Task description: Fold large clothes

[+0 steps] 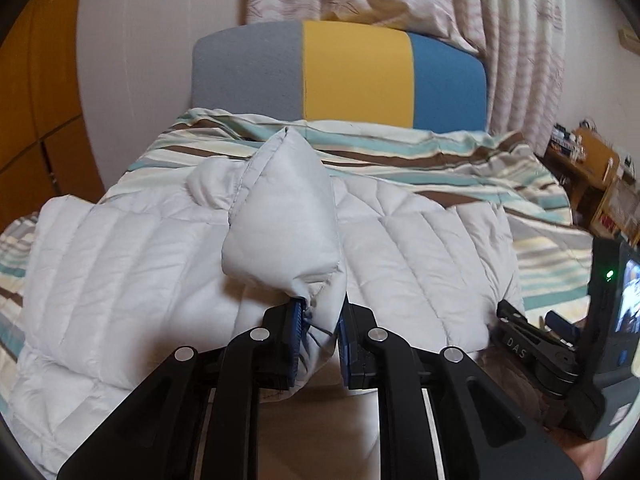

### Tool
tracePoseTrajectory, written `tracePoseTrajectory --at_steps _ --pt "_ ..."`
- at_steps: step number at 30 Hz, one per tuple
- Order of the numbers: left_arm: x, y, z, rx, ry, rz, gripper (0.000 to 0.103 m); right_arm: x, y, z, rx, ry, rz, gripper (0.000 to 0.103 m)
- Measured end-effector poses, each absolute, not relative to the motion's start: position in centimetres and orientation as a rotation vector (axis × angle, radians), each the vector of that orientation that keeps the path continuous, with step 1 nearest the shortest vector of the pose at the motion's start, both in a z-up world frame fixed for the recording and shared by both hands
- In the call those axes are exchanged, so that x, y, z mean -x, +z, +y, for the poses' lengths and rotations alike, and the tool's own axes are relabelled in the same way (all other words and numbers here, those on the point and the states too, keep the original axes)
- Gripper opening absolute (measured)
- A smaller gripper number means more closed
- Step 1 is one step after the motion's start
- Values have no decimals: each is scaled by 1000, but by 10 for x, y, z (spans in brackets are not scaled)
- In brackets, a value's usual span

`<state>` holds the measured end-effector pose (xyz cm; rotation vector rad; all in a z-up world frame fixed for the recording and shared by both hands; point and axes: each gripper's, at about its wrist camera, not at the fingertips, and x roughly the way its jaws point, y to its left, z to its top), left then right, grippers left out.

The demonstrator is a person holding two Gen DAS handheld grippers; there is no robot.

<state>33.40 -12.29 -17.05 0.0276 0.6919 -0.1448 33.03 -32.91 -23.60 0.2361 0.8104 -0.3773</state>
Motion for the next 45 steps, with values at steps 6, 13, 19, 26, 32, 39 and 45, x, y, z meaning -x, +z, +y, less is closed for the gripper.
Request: tracePoseTrajectory --at_steps 6,13,19,26,32,39,45 --pt "-321 -168 -129 -39 -227 654 91 -331 -236 -329 -241 -374 811 75" --pt "-299 -150 -83 -12 -213 609 91 -332 -234 -328 -235 -367 795 75" --pt "-299 -155 8 125 23 618 91 -320 -196 -302 -138 -282 694 74" --pt "-295 -181 57 295 68 692 91 -320 -148 -231 -136 25 583 47" --pt "-292 -188 55 296 30 701 91 -363 -175 -180 -102 154 700 22" --pt "-290 -203 60 336 27 733 91 -394 -230 -188 -133 90 789 18" --pt "-292 -185 56 310 22 731 79 -385 -233 -189 -107 75 775 19"
